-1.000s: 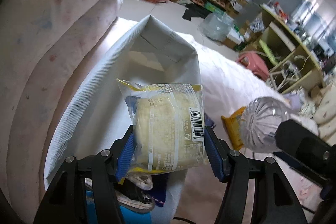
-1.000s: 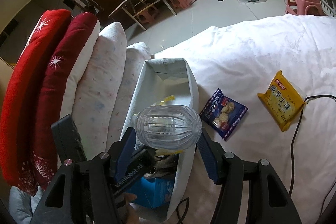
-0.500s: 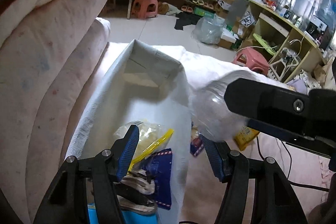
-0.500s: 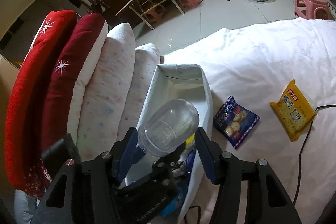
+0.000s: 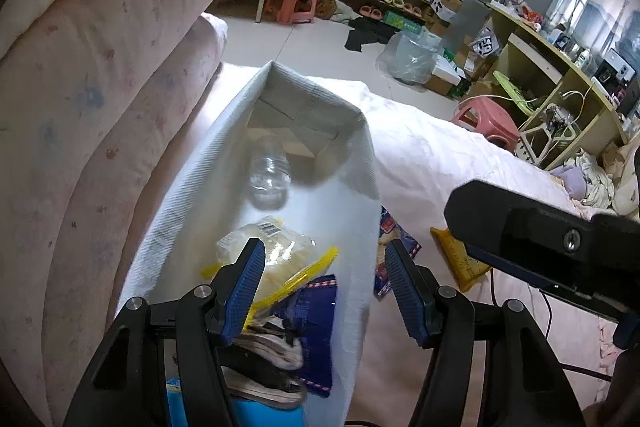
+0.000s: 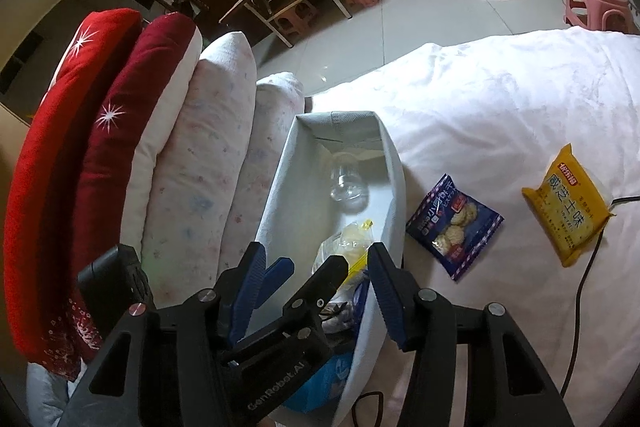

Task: Organize objects
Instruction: 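Carry both items to the white tray while the right gripper drops the container inside, then lower the bread packet into the white tray and open the left gripper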

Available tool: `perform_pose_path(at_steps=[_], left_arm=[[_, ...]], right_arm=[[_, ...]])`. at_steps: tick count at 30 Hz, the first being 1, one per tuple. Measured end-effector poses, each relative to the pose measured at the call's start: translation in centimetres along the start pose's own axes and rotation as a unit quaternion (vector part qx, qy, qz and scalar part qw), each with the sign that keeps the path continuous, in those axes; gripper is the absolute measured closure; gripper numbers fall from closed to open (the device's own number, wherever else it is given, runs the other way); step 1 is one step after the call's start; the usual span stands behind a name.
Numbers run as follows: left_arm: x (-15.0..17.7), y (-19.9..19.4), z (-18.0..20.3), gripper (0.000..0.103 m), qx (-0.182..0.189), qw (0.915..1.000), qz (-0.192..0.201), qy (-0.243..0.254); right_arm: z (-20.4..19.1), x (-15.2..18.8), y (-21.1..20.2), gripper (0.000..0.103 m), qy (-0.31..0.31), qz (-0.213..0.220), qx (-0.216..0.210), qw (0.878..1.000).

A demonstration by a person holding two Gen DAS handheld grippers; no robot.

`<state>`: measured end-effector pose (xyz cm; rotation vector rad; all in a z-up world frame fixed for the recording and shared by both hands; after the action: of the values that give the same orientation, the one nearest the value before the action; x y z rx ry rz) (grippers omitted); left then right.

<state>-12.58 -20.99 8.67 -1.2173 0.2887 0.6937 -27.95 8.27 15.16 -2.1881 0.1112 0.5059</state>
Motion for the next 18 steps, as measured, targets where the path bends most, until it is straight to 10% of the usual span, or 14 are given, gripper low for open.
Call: perform_pose_path(at_steps=[13, 18], left_arm=[[0.1, 0.3, -0.1, 0.042, -0.007, 0.9999, -0.012, -0.003], [0.7, 0.4, -1.6, 0.043, 0.000, 0.9982, -0.052, -0.029]], right_arm=[[1.4, 1.0, 1.2, 0.051, 0.018, -0.018, 0.003, 1.000], [1.1, 1.6, 2.8, 0.067, 0.044, -0.047, -0.031, 0.997]])
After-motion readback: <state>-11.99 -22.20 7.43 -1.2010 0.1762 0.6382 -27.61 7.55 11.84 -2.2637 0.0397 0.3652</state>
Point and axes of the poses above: each gripper's, at about its wrist camera, not at the fingertips, and y roughly the way its jaws point, z to its right, x to its underside, the point moved 5 cm from there along y, roughly the way its jaws point, and after that the axes turned 5 degrees about x, right-handed, at the moved point
